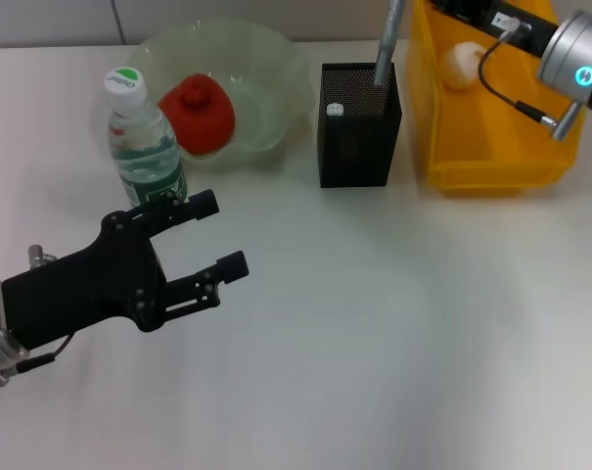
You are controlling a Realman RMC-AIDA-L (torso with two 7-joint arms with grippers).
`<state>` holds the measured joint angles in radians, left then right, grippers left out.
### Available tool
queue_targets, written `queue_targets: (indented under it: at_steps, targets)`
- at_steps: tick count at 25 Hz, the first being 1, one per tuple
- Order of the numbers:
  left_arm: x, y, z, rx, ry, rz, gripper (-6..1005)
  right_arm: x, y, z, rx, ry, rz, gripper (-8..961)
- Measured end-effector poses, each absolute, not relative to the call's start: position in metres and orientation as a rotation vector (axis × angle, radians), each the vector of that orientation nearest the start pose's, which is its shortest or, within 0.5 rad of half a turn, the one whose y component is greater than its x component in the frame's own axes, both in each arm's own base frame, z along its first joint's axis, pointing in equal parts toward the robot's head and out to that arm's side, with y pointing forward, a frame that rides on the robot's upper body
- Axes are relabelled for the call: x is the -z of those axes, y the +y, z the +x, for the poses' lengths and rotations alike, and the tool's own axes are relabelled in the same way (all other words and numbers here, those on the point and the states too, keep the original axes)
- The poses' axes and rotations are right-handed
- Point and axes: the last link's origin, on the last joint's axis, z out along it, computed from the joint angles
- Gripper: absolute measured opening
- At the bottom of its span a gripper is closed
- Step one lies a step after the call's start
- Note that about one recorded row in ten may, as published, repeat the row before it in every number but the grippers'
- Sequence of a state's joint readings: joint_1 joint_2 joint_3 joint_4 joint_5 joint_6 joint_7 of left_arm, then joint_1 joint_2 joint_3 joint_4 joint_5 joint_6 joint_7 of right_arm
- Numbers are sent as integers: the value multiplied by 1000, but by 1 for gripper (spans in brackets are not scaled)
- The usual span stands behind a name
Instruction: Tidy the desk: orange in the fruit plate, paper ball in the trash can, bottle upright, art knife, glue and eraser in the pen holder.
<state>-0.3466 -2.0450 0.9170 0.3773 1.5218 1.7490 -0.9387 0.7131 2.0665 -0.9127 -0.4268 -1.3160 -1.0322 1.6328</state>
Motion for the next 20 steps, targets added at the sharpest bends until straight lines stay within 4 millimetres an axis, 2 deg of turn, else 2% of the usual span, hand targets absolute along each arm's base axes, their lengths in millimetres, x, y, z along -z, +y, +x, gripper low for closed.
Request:
queue_targets:
  at_steps: [2,7,20]
  targets:
    - [13,254,-278,1183,-397,-2564,783,8,429,206,-1089,1019,-2143,137]
    - [13,253,-278,1184,-400,-2560,783,16,426,205,-1016,859,-2195,136]
    - [12,252,-280,1183,-407,-2547,783,31,422,204,-918,618,-2247,135]
